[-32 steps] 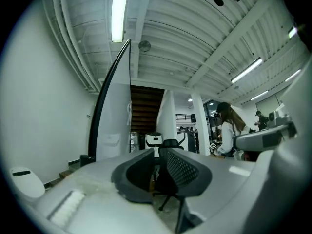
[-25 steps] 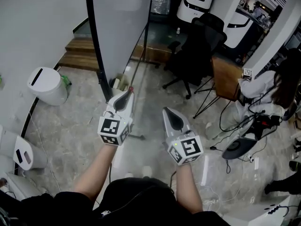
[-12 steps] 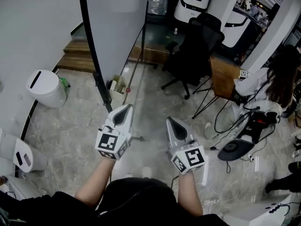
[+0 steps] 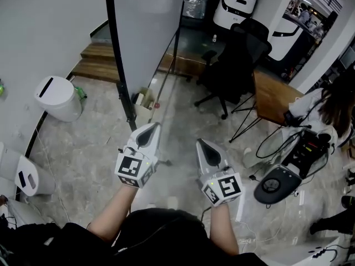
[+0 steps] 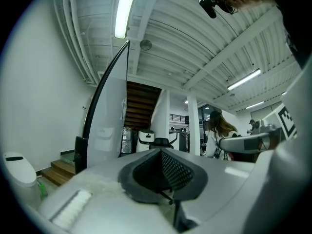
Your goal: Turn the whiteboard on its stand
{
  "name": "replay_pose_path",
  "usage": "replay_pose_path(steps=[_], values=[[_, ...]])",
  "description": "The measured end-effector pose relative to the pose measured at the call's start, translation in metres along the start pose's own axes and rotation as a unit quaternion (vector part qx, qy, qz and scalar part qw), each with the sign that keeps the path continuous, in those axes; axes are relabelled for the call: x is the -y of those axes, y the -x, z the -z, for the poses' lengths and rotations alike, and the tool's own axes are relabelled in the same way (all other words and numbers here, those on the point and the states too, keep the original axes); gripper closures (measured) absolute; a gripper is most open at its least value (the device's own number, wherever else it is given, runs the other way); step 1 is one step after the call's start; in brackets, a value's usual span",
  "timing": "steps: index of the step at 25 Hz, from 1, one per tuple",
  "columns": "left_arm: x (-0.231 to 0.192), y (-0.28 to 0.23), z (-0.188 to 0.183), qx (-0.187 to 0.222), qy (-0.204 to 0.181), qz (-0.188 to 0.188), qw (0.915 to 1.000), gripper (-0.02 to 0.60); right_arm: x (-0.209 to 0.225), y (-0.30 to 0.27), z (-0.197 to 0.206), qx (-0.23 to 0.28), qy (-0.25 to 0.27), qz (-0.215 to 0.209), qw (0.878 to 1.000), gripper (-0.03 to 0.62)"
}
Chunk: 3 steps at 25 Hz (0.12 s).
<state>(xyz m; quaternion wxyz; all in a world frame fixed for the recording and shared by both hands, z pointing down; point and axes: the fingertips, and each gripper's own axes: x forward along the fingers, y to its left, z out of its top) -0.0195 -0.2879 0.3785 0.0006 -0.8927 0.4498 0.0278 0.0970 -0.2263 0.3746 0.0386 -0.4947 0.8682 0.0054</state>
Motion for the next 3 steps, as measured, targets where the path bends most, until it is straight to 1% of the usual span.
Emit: replay_pose_path(steps=[3], values=[[-0.0041,-0.0026,0.0014,-0.001,0.0,-0.001,1.0,0.578,-0.0003,-0.0039,0.0019,0.0,0.0,-0.002,1.0,0.589]])
